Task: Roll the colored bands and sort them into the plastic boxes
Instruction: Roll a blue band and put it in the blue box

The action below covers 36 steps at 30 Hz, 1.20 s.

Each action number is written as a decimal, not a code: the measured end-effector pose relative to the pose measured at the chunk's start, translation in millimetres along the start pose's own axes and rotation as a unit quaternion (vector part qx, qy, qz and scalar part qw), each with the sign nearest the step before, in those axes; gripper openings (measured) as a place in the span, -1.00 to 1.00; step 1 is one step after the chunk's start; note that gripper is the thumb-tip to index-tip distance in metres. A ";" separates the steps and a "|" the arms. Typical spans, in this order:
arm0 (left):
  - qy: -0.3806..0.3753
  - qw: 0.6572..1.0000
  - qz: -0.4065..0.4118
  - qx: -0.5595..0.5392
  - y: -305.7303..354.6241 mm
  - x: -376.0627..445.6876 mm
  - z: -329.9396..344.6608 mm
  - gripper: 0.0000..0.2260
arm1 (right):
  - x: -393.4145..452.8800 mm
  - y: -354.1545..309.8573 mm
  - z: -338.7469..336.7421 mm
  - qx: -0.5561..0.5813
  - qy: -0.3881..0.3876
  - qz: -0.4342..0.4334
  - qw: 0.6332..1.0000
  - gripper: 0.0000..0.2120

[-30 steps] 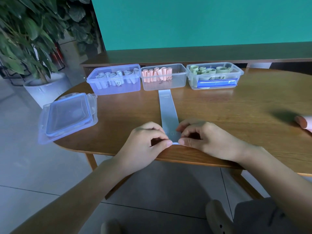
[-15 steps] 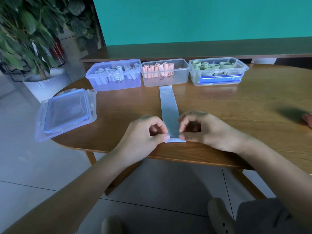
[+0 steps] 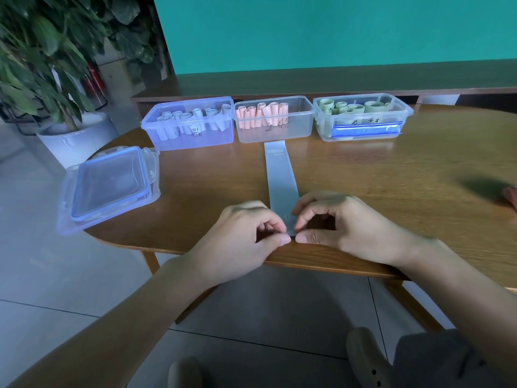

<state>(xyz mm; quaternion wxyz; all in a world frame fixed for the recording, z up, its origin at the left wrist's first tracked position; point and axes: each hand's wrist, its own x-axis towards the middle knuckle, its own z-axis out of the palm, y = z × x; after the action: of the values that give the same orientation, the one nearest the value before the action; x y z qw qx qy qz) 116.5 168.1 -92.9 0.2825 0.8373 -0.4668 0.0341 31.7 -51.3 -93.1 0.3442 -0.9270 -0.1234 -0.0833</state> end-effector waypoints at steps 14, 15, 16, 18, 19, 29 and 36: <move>0.056 0.998 -0.010 0.003 -2.2 7.1 4.2 -0.95 | 13.0 2.4 -3.6 -0.021 0.029 0.106 0.994 -0.81; 0.054 0.998 -0.008 -0.009 -1.5 7.4 4.5 -0.97 | 14.0 2.3 -3.9 -0.023 0.027 0.113 0.993 -0.80; 0.051 0.999 -0.005 -0.019 -1.1 7.5 5.1 -0.97 | 14.6 2.0 -4.0 -0.021 0.027 0.120 0.992 -0.80; 0.045 0.999 0.002 -0.025 -1.6 7.8 7.3 -0.93 | 14.9 0.5 -3.8 -0.011 0.031 0.127 0.991 -0.82; 0.043 0.999 0.007 -0.020 -2.5 7.8 8.3 -0.91 | 15.0 -0.6 -3.5 -0.002 0.033 0.125 0.992 -0.84; 0.036 0.999 0.027 0.019 -7.3 4.5 9.2 -0.85 | 6.1 3.9 8.4 -0.080 0.054 -0.014 0.995 -0.94; 0.056 0.997 0.033 0.029 -7.4 8.1 10.6 -0.80 | 4.3 6.7 5.0 -0.089 0.043 -0.020 0.995 -0.88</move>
<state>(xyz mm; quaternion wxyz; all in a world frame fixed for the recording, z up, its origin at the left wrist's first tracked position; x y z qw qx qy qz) 124.9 159.5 -102.5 0.2826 0.8258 -0.4768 0.1039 38.1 -52.2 -99.9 0.2639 -0.9468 -0.1193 -0.1402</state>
